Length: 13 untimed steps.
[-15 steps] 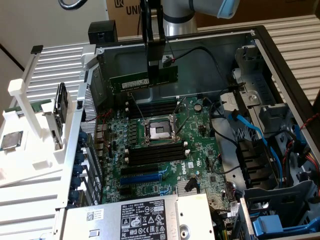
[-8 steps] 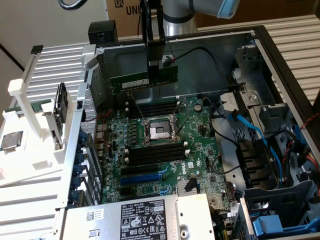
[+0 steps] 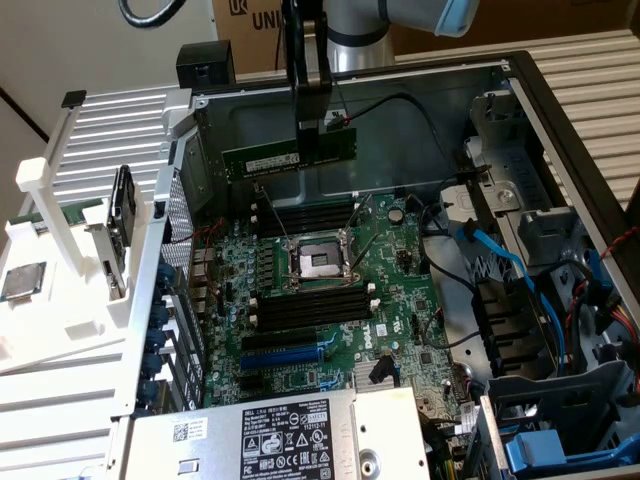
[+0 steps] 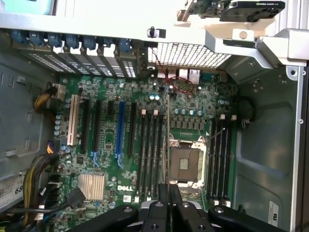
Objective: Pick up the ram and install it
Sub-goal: 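Insert the ram into the slot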
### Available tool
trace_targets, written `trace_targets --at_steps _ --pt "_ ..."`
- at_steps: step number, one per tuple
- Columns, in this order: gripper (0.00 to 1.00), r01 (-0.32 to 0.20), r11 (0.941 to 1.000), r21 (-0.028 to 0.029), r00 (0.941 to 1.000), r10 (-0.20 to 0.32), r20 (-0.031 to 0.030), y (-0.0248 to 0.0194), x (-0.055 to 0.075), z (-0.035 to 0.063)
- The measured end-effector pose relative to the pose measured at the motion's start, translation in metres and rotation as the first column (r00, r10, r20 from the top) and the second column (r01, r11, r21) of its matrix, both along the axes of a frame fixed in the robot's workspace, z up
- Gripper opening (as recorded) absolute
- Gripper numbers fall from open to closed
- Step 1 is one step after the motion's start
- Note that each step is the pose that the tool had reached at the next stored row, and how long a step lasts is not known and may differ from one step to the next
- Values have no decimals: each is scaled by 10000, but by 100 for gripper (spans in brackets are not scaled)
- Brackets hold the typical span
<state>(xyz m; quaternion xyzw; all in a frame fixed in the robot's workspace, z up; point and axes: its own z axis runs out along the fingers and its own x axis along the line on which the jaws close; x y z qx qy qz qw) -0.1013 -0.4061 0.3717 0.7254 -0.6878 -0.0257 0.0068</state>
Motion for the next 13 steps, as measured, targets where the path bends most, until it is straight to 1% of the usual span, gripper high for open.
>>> trace_targets --at_steps 2,4,9,13 --pt "12 45 10000 6 10000 -45 -1 0 17 -16" --pt "12 99 9999 33 10000 -99 -1 0 18 -25" --pt "12 109 9999 40 9999 -109 0 1 24 -35" --pt "12 266 9996 42 9996 -266 -2 4 38 -106"
